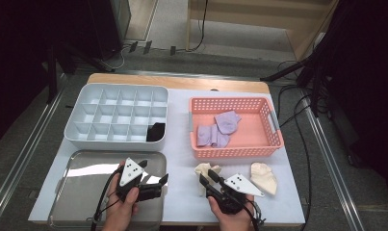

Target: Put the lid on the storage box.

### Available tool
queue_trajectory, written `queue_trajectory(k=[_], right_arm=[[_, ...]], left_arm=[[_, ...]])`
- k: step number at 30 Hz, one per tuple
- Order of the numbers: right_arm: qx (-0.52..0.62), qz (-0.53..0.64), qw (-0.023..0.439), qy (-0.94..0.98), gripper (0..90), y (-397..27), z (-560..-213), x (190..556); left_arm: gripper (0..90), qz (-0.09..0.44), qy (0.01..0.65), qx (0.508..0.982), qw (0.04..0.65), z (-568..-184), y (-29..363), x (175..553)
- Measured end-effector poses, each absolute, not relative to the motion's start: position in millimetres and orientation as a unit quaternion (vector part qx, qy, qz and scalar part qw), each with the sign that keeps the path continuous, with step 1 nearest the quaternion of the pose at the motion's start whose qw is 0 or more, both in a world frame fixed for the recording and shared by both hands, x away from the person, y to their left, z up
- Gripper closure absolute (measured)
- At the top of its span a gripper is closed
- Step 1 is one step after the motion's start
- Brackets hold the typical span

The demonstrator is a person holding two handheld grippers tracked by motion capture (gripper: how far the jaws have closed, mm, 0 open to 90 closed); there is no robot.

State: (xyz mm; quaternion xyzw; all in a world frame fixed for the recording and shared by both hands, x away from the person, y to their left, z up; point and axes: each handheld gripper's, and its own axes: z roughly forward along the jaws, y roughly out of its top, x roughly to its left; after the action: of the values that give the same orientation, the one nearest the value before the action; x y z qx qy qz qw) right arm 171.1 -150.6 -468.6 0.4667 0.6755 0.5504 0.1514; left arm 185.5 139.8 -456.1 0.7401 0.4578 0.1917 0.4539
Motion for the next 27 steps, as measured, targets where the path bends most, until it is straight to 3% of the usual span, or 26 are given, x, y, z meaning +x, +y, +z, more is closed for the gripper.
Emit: queue_trajectory(k=[8,17,21,25,27], right_arm=[[0.499,0.534,0.164,0.662,60.7,-175.3,-472.2,175.0],[0.521,0.455,0.172,0.702,51.3,-158.2,-490.3,195.6],[0.526,0.427,0.138,0.722,58.0,-155.6,-492.9,209.3],[0.523,0.423,0.142,0.727,77.8,-154.4,-492.7,209.5],[0.518,0.418,0.15,0.731,82.4,-152.6,-492.1,207.1]], left_arm=[[14.2,0.19,0.457,0.742,0.452,-456.3,137.5,185.0],[14.2,0.188,0.454,0.745,0.45,-458.6,133.9,183.6],[14.2,0.187,0.453,0.746,0.452,-459.2,132.6,183.0],[14.2,0.186,0.452,0.746,0.452,-459.4,130.9,181.8],[14.2,0.187,0.452,0.747,0.451,-459.5,129.9,181.2]])
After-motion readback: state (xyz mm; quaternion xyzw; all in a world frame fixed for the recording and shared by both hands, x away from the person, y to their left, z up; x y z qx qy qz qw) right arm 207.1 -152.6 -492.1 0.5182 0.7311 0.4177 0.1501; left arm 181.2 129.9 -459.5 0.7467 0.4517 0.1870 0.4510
